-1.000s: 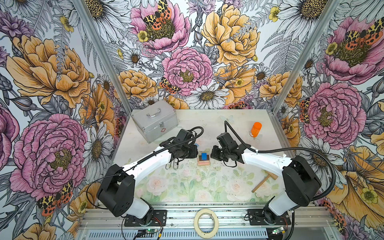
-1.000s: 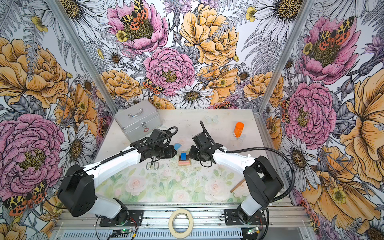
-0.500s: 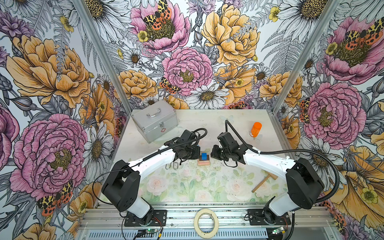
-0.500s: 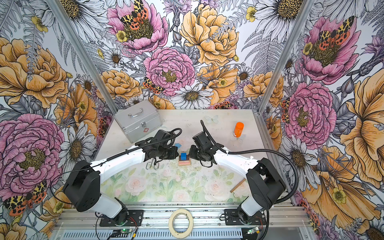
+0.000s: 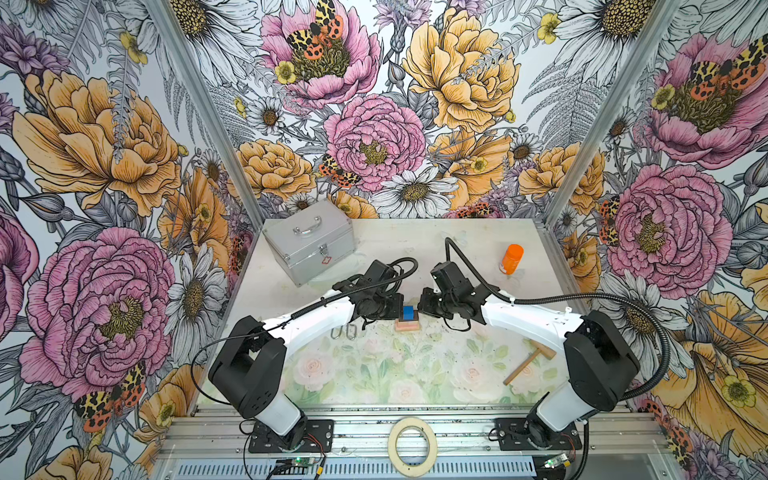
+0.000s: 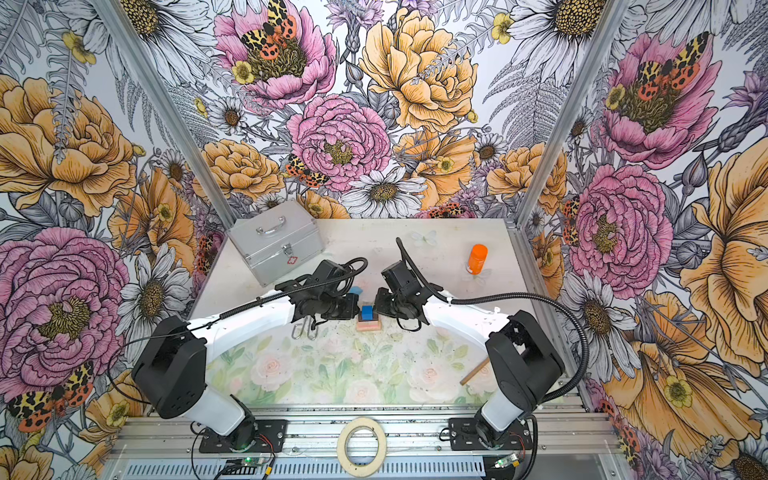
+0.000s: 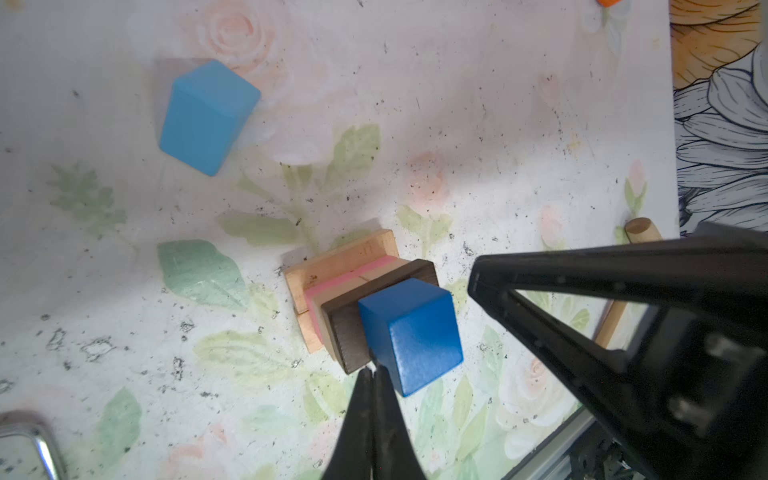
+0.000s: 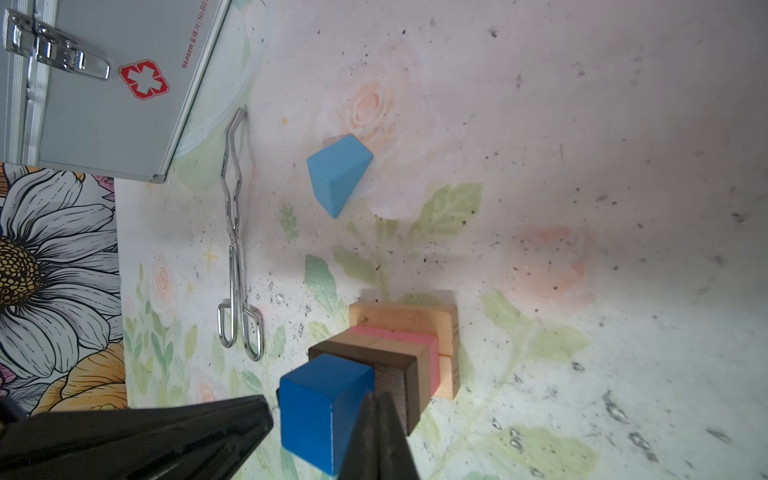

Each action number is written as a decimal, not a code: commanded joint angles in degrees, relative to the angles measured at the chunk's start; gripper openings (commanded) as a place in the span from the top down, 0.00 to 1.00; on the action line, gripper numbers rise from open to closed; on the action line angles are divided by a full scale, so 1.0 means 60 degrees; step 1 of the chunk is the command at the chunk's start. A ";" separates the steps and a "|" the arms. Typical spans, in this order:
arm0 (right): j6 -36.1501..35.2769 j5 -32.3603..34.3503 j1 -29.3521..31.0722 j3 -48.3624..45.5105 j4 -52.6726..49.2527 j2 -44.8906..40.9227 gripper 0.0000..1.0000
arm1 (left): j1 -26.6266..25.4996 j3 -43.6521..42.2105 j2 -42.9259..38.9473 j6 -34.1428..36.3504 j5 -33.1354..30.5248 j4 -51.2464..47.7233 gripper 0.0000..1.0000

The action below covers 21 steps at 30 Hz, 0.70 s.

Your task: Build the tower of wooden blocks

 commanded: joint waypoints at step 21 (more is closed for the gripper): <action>-0.0092 -0.0176 0.0135 0.0466 0.0255 0.0332 1.00 | -0.0188 0.0342 0.0270 -0.0043 0.0351 0.0122 0.99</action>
